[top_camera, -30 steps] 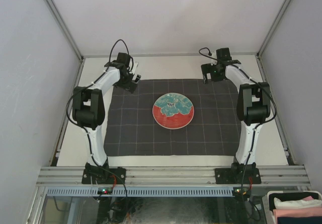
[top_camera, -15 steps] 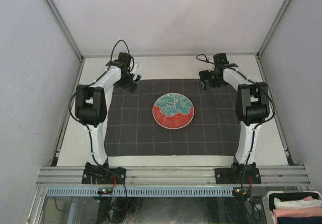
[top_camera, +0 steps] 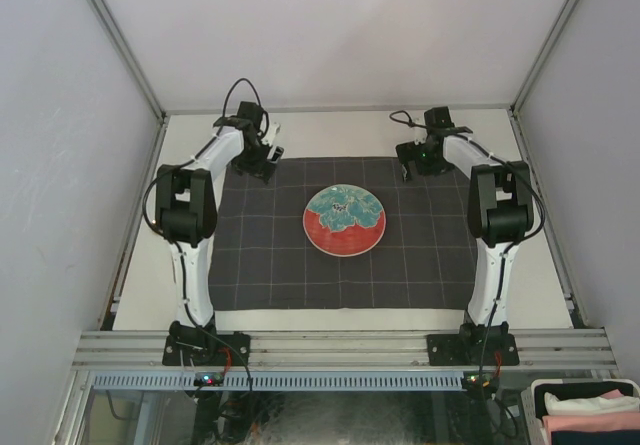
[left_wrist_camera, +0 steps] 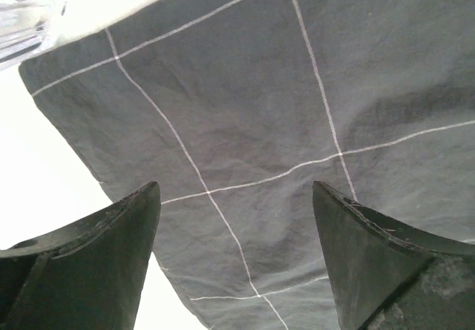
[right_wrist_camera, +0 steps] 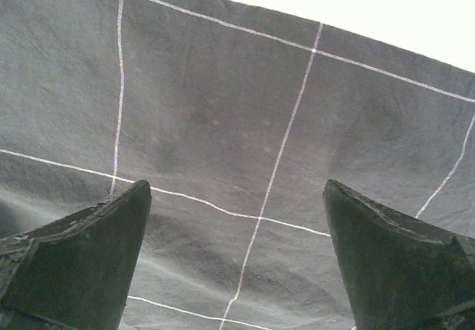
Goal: Set the dinner table for one person
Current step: Adjust the napkin at the center of the board.
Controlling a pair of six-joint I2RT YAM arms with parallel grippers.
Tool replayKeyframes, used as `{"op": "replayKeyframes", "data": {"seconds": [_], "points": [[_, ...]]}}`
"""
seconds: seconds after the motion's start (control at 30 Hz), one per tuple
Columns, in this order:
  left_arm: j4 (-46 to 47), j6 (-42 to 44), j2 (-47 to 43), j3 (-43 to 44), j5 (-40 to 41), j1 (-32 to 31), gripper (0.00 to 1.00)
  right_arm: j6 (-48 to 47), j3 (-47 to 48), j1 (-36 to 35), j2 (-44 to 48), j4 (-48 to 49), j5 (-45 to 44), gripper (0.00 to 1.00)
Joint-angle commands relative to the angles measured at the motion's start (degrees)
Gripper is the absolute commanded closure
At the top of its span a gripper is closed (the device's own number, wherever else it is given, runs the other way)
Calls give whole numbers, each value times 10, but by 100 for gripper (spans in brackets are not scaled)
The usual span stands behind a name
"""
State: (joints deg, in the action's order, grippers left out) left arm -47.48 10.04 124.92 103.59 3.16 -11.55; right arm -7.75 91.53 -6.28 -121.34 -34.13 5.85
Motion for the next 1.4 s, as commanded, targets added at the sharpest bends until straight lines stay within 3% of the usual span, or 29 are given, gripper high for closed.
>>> {"op": "replayKeyframes", "data": {"seconds": [0.0,0.03,0.07,0.4,0.73,1.03,1.37], "points": [[-17,-13,-5,35,-47,1,11,-9,37,3,-1,-7,-3,0],[-17,-18,-6,38,-50,1,2,-10,37,3,0,-9,-3,0],[-17,-22,-7,41,-54,0,0,-11,35,3,2,-12,-4,0],[3,-63,-11,39,18,10,0,-19,17,1,7,-16,-5,0],[-5,-35,20,44,-28,76,3,-32,2,7,6,-17,-9,0],[-33,10,43,64,-56,78,0,-31,12,2,-10,-18,-6,0],[-88,28,91,146,-64,78,0,-18,38,-5,-36,-23,4,0]]}}
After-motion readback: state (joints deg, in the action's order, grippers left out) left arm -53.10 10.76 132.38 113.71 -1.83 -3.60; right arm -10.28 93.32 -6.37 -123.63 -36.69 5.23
